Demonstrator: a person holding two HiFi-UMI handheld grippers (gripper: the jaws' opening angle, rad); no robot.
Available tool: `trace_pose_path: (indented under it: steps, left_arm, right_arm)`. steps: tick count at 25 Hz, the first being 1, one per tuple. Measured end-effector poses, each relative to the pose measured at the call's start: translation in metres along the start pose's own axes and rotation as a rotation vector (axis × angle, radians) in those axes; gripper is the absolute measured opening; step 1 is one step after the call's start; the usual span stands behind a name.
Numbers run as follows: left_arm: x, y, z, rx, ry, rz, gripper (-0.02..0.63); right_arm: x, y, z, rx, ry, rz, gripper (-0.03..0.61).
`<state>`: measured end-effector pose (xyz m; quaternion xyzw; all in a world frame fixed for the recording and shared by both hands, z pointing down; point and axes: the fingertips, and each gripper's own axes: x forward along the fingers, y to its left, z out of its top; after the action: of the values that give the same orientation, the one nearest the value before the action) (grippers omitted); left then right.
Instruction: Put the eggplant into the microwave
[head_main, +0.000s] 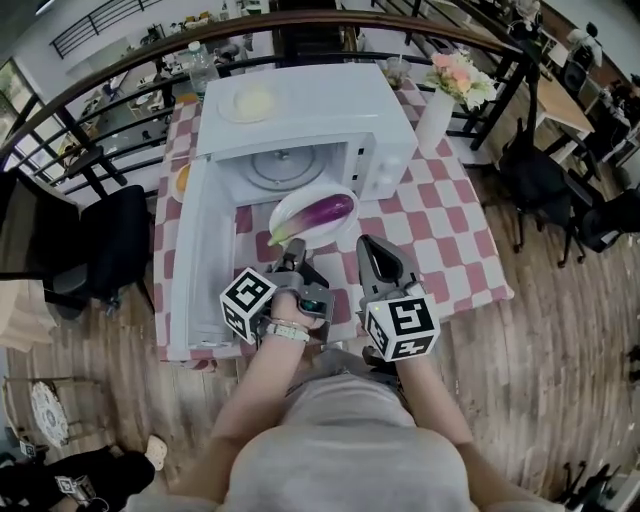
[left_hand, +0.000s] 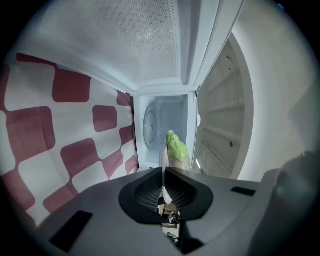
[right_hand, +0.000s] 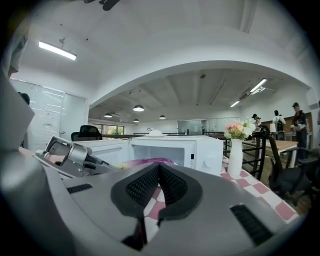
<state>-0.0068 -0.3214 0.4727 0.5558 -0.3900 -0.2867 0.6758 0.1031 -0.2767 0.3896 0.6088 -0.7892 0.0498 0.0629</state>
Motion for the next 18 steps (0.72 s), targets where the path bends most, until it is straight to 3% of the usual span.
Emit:
trace_pose_path:
  steps: [18]
  left_arm:
    - [0.069,0.024,0.06,0.009,-0.125,0.034,0.02]
  right_arm:
    - [0.101,-0.009,-0.018,-0.025,0.083,0.212,0.025]
